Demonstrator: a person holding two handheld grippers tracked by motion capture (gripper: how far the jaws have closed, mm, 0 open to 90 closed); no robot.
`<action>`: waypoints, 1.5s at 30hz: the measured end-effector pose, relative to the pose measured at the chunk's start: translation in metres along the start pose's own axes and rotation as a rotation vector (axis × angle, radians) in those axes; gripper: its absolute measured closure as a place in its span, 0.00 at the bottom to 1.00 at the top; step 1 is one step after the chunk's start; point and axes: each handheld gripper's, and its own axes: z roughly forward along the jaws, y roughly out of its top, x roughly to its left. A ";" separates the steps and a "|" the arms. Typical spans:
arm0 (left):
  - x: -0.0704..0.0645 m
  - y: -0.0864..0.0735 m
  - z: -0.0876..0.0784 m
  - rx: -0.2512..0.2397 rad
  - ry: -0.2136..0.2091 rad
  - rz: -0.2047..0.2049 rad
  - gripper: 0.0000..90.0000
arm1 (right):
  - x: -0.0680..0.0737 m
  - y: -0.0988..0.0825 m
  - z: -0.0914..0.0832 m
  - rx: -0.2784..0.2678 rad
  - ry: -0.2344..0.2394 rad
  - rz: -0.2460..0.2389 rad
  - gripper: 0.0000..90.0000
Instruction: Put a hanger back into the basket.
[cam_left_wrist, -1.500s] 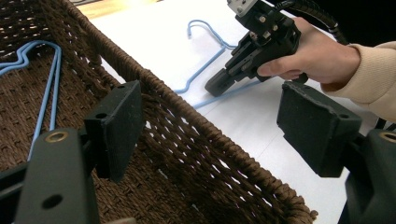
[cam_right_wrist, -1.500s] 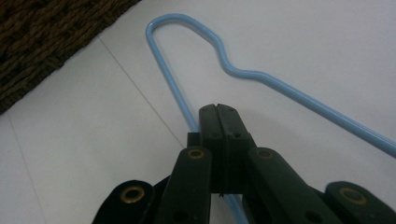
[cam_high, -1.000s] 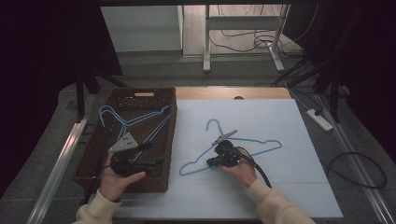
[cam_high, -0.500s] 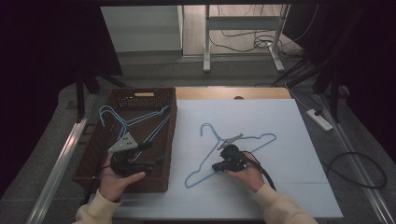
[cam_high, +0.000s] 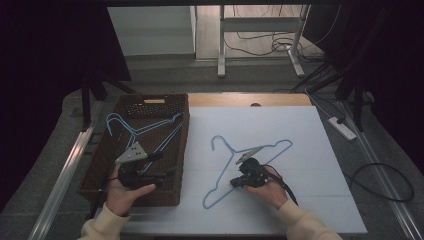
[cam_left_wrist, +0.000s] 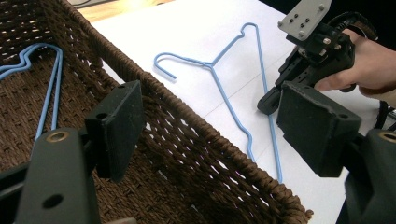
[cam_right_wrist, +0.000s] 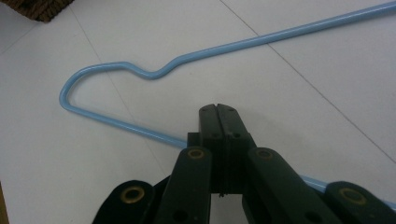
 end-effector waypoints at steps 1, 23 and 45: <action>0.000 0.000 0.000 0.000 0.000 0.000 0.27 | 0.000 0.000 0.000 -0.001 -0.001 -0.001 1.00; -0.007 0.002 0.005 0.005 -0.004 0.015 0.26 | -0.029 0.016 -0.023 -0.122 -0.086 0.057 1.00; -0.006 0.001 0.007 0.011 -0.003 0.014 0.27 | -0.074 0.073 -0.003 -0.094 -0.212 0.137 0.53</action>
